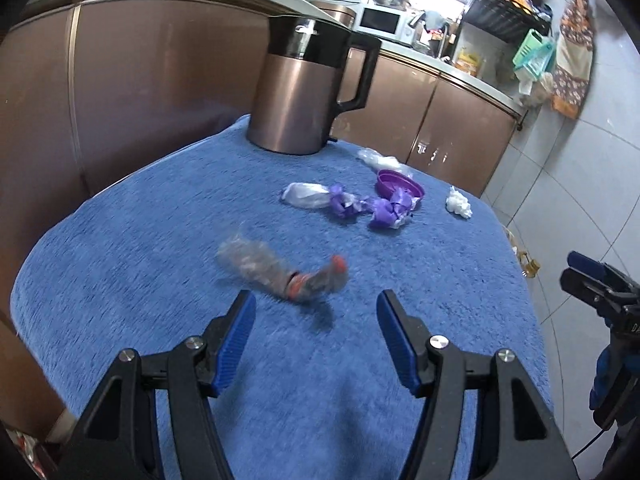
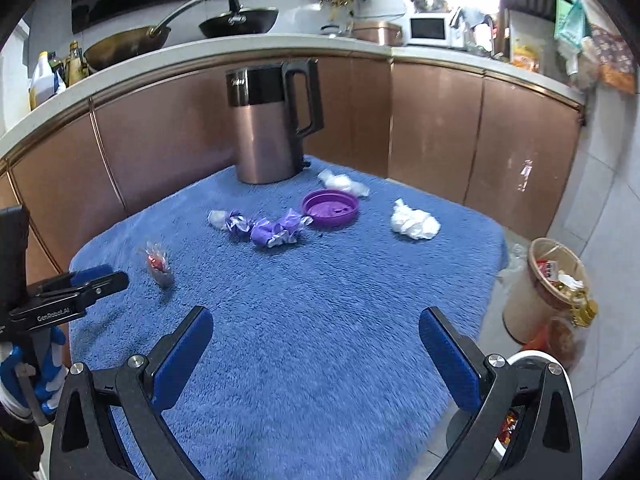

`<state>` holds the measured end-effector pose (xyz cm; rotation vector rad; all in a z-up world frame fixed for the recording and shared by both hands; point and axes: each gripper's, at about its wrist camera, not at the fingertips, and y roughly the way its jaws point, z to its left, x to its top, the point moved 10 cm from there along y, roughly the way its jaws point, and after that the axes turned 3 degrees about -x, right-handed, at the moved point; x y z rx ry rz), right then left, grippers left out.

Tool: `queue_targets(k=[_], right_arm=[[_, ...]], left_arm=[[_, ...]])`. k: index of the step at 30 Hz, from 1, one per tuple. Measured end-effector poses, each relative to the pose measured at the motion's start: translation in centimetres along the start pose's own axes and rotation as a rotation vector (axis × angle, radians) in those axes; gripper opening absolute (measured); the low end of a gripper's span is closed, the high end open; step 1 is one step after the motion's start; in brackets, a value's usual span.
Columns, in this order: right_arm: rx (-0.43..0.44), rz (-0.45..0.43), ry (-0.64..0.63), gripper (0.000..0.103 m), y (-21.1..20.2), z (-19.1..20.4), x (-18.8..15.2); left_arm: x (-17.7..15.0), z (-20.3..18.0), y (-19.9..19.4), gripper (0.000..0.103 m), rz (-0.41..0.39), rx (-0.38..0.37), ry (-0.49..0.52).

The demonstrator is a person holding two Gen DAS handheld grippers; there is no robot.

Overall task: Collect trash
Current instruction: 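Grasp a clear bag with red cap using the left tool while the right grasps a purple wrapper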

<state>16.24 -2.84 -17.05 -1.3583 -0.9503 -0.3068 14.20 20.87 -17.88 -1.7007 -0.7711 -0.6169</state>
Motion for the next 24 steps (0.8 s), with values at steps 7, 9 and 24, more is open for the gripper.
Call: queue_targets(k=[7, 9, 24], right_arm=[[0.099, 0.044, -0.023, 0.101, 4.5, 1.3, 2.3], [0.138, 0.057, -0.029, 0.098, 6.2, 2.1, 3.2], [0.325, 0.168, 0.232, 0.053, 17.9, 2.2, 6.4]], left_arm=[[1.5, -0.3, 3.0, 0.060, -0.007, 0.072, 0.067], [1.5, -0.2, 3.8, 0.050, 0.002, 0.074, 0.072], [0.2, 0.5, 5.6, 0.017, 0.040, -0.061, -0.016]])
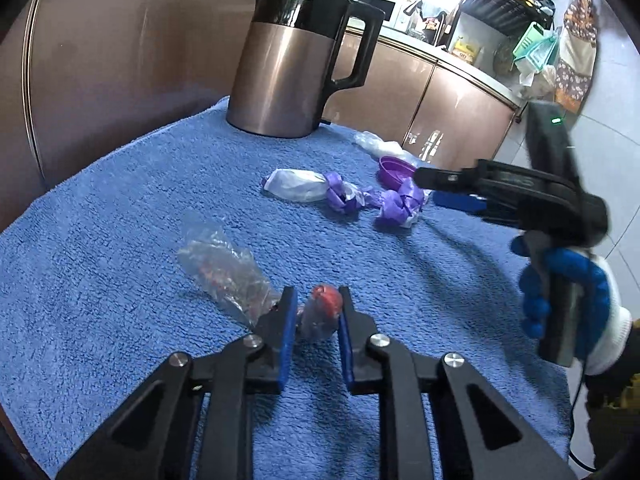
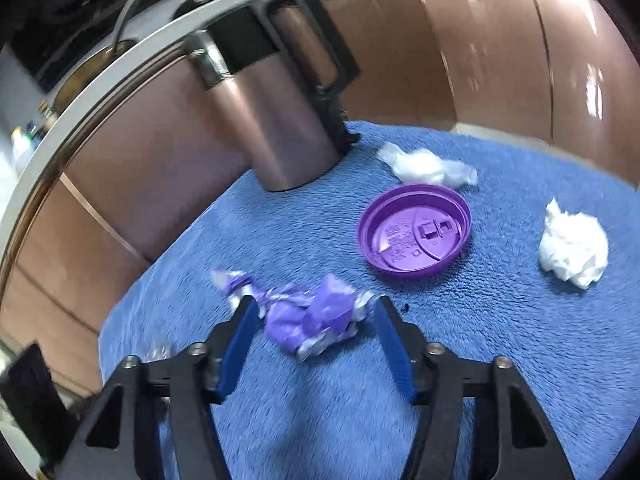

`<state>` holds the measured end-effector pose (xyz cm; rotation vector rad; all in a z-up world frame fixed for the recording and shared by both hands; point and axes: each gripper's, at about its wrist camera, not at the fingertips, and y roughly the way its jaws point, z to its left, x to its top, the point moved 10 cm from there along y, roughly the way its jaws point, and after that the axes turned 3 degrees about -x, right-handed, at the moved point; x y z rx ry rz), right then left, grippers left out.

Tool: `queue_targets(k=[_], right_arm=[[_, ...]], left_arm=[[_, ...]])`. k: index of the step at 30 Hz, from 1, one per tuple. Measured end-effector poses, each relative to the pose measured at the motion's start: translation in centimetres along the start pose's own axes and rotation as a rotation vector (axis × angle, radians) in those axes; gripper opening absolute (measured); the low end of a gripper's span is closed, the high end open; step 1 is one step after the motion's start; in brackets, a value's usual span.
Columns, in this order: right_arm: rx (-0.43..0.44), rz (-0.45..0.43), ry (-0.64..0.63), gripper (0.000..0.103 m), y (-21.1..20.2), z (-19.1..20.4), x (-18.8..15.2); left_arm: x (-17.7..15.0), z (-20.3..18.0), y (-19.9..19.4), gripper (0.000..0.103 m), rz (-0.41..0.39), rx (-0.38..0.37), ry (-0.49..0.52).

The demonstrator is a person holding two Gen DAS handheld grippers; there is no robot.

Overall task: Collect trash
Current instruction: 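Grasp a clear bag with red cap using the left tool while the right grasps a purple wrapper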

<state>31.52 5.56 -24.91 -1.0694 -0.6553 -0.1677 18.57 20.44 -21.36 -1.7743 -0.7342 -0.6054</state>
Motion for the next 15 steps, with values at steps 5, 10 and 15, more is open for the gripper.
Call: queue_targets(k=[5, 10, 15], right_arm=[[-0.009, 0.027, 0.066, 0.039, 2.0, -1.3, -0.1], [0.023, 0.026, 0.076, 0.031, 1.8, -1.0, -0.5], [0.014, -0.019, 0.049, 0.030, -2.0, -0.4, -1.2]], left_arm=[[0.0, -0.1, 0.0, 0.017, 0.004, -0.019, -0.010], [-0.1, -0.1, -0.1, 0.015, 0.002, -0.013, -0.008], [-0.2, -0.4, -0.3, 0.011, -0.006, 0.010, 0.018]])
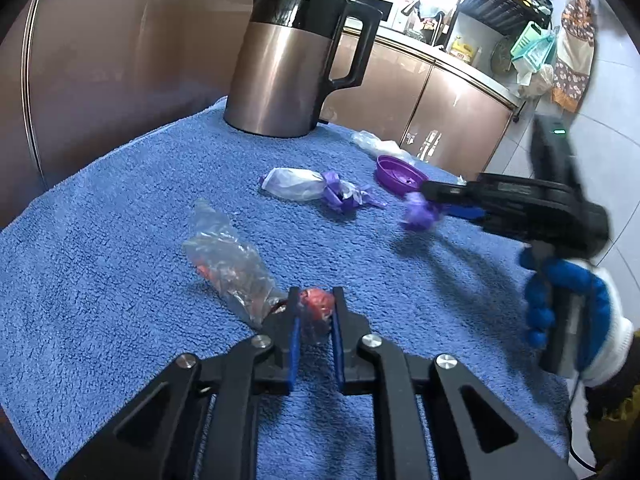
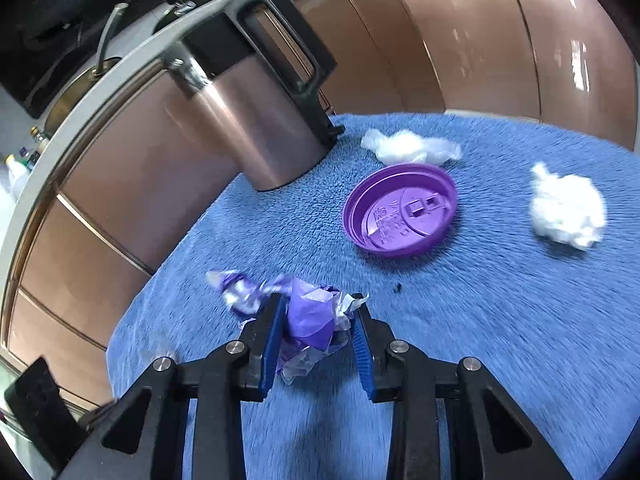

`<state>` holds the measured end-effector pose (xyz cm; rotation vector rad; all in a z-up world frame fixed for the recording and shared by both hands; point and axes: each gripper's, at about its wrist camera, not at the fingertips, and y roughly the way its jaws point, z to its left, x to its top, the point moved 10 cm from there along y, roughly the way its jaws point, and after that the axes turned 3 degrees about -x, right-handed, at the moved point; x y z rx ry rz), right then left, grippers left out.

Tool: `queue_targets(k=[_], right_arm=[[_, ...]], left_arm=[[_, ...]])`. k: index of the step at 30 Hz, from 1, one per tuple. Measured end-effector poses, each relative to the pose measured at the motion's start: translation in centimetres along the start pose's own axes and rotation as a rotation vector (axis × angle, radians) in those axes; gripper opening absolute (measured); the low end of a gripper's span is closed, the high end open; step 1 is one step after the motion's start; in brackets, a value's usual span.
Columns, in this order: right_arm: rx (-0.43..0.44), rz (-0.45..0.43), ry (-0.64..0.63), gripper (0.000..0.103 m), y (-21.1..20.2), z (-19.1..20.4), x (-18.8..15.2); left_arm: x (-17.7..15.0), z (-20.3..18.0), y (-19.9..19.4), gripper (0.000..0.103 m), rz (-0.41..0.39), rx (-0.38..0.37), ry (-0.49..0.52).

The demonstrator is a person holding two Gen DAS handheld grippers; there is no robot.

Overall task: Collect trash
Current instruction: 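Grasp a clear bag with red cap using the left tool while the right grasps a purple wrapper, then carry both items to the bin and open both tools to drop them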

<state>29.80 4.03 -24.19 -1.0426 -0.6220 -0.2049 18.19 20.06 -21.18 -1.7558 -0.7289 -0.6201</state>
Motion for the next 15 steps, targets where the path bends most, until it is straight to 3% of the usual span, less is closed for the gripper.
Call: queue_targets(k=[5, 10, 15], right_arm=[[-0.049, -0.047, -0.044, 0.030, -6.0, -0.6, -2.4], [-0.144, -0.129, -0.029, 0.030, -13.6, -1.7, -5.4], [-0.176, -0.235, 0.023, 0.030, -20.0, -1.9, -7.4]], left_arm=[[0.1, -0.3, -0.5, 0.009, -0.012, 0.049, 0.040], [-0.4, -1.8, -3.0, 0.008, -0.030, -0.001, 0.030], [0.0, -4.7, -6.6, 0.008, -0.077, -0.042, 0.063]])
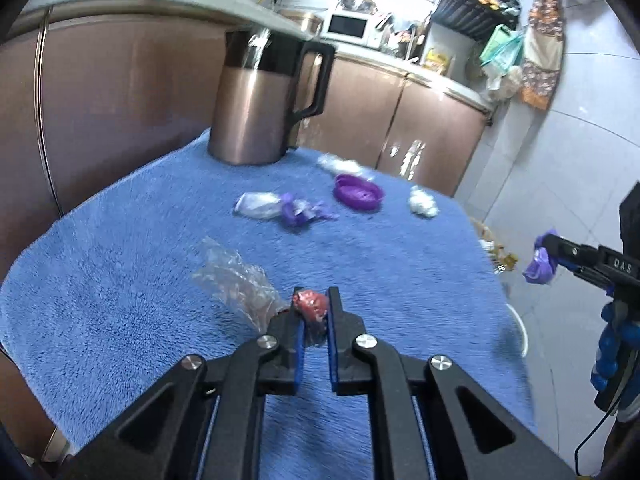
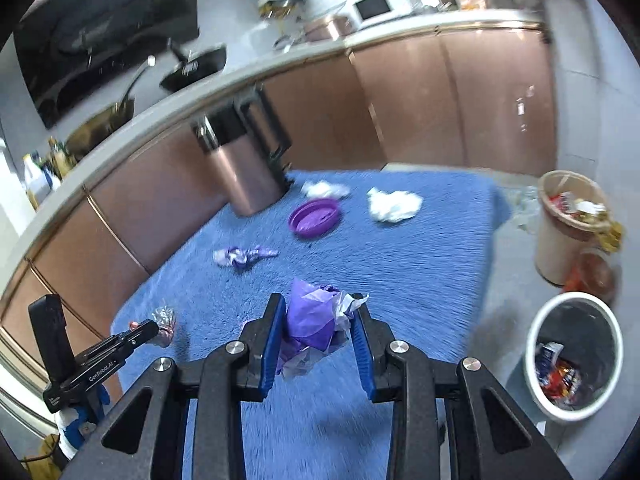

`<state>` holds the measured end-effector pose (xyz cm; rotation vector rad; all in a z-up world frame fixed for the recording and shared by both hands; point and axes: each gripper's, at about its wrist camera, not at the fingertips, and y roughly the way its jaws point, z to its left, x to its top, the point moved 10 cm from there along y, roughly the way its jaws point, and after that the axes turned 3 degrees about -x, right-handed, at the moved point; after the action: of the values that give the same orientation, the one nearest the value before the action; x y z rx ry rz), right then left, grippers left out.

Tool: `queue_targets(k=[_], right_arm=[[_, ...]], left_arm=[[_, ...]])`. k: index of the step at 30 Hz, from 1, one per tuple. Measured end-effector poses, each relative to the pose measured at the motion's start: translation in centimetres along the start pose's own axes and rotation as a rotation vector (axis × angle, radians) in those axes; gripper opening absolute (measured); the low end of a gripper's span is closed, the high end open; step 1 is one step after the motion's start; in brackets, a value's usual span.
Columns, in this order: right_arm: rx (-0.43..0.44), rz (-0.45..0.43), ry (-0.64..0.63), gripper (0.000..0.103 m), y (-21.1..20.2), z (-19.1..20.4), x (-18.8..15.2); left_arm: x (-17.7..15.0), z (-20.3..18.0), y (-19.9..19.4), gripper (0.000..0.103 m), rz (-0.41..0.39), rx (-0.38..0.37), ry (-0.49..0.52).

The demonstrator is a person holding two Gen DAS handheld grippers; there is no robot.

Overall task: Collect trash
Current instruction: 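Carry both items to the bin and open both tools to drop them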

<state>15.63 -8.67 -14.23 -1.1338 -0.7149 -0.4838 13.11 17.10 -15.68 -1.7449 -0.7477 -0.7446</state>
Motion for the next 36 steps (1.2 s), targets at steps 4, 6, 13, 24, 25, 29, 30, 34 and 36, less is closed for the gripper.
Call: queue_targets(k=[4, 6, 13, 24, 25, 29, 30, 34, 36], right_arm=[[-0.017, -0.080, 0.029, 0.031, -4.7, -0.8, -0.1], [-0.030, -0.116, 0.026, 0.030, -6.8, -1.1, -0.1], [-0.067, -0.201, 0.049, 0.030, -11.9, -4.0, -0.4], [-0.283, -0.220, 0.145, 0.031, -14.6, -14.9, -2.5], [-0.307, -0.216, 0.157, 0.031, -14.4, -16.2, -2.7], [-0.378, -0.189, 0.190, 0.031, -13.3, -20.3, -3.2], [-0.394, -0.182, 0.196, 0.031, -12.9, -21.2, -3.3], [-0.460, -0.142, 0.225, 0.031, -11.0, -25.3, -3.8], [-0.492, -0.120, 0.248, 0.031, -9.8, -27.7, -4.0]], left_arm=[[1.1, -3.2, -2.5, 0.008, -0.044, -0.040, 0.042], [1.6, -5.5, -3.7, 0.008, -0.064, -0.069, 0.068], [2.1, -13.9, -4.3, 0.008, -0.059, -0.157, 0.170], [1.3, -29.0, 1.9, 0.008, 0.078, -0.315, 0.373], [1.2, -30.6, 3.0, 0.008, 0.099, -0.331, 0.395], [1.0, -35.0, 6.8, 0.008, 0.164, -0.368, 0.444], [0.9, -36.0, 7.9, 0.008, 0.180, -0.378, 0.449], [0.5, -39.3, 12.9, 0.008, 0.255, -0.411, 0.441], [0.0, -40.6, 15.6, 0.008, 0.300, -0.430, 0.417]])
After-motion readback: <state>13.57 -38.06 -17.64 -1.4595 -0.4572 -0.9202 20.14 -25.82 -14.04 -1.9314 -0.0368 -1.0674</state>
